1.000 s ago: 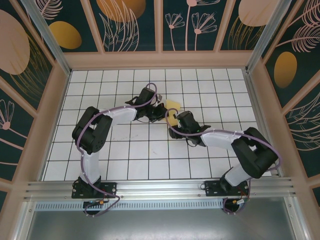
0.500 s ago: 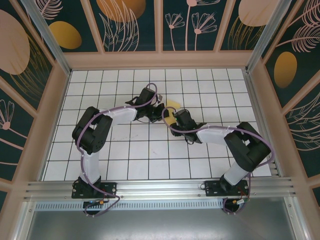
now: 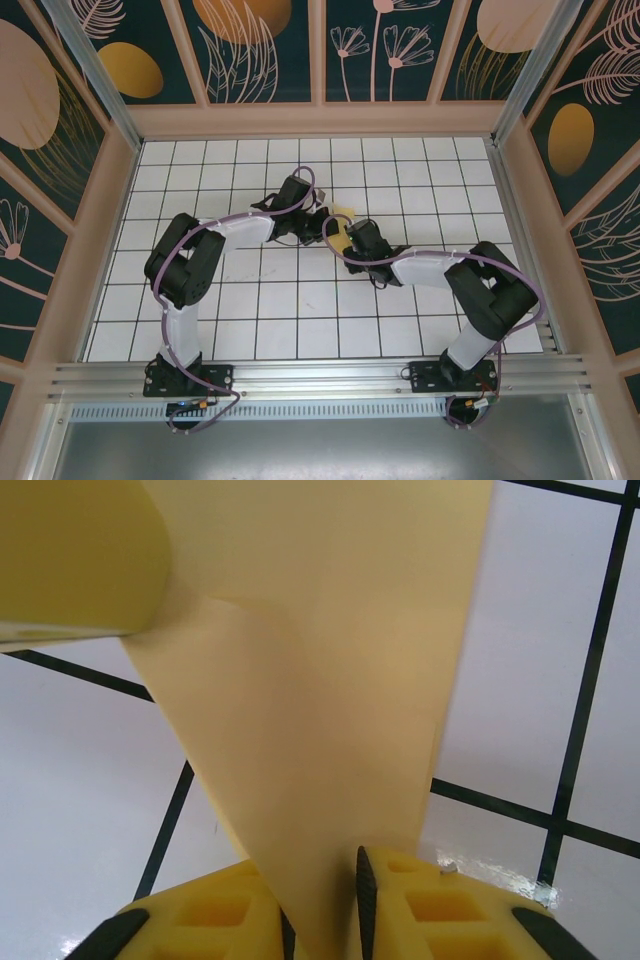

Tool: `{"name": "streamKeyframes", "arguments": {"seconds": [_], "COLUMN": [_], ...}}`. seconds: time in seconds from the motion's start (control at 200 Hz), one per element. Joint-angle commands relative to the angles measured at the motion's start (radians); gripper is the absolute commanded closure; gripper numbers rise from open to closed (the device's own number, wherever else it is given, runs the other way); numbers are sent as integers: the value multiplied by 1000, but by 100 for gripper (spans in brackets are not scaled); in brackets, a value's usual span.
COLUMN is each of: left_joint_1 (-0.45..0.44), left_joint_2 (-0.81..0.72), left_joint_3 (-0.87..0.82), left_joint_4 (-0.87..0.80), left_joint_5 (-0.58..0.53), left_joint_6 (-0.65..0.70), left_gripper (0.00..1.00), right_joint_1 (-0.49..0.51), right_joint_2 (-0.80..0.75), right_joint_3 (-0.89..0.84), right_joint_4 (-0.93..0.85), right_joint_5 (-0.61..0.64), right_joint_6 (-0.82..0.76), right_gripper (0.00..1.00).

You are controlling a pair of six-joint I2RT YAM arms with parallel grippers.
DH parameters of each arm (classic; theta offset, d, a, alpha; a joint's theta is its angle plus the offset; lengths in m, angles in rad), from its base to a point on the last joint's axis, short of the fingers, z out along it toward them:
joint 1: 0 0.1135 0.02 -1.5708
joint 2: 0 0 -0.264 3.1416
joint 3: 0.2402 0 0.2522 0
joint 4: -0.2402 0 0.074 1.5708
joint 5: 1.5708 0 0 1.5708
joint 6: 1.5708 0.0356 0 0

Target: Fold a paper plane with a square sheet of paper (fold left side to right side)

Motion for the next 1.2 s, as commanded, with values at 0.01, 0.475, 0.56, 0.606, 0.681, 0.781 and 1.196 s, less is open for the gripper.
{"name": "streamKeyframes", "arguments": {"seconds": [0.01,0.475,0.56,0.606,0.681,0.781,1.196], "left_joint_1": [-4,9,17,23,32,40,20], "left_joint_2": [-25,-87,-108,-117,-132,-132,-35], "left_joint_3": [23,19,4,-3,-19,-32,-28], "left_joint_4": [-33,-89,-89,-92,-93,-89,-3], "left_joint_5": [-4,-49,-58,-64,-75,-69,29], "left_joint_6": [2,40,42,43,45,51,31], "left_gripper": [85,58,55,55,54,54,65], "right_joint_1": [-5,-19,-30,-41,-63,-96,-156], "right_joint_2": [13,22,18,14,-2,-22,26], "right_joint_3": [1,-46,-59,-69,-85,-99,-59], "right_joint_4": [1,34,45,55,73,94,55], "right_joint_5": [-5,-87,-103,-121,-150,-226,-407], "right_joint_6": [-6,26,38,46,55,60,15], "right_gripper": [78,81,82,82,82,83,84]}}
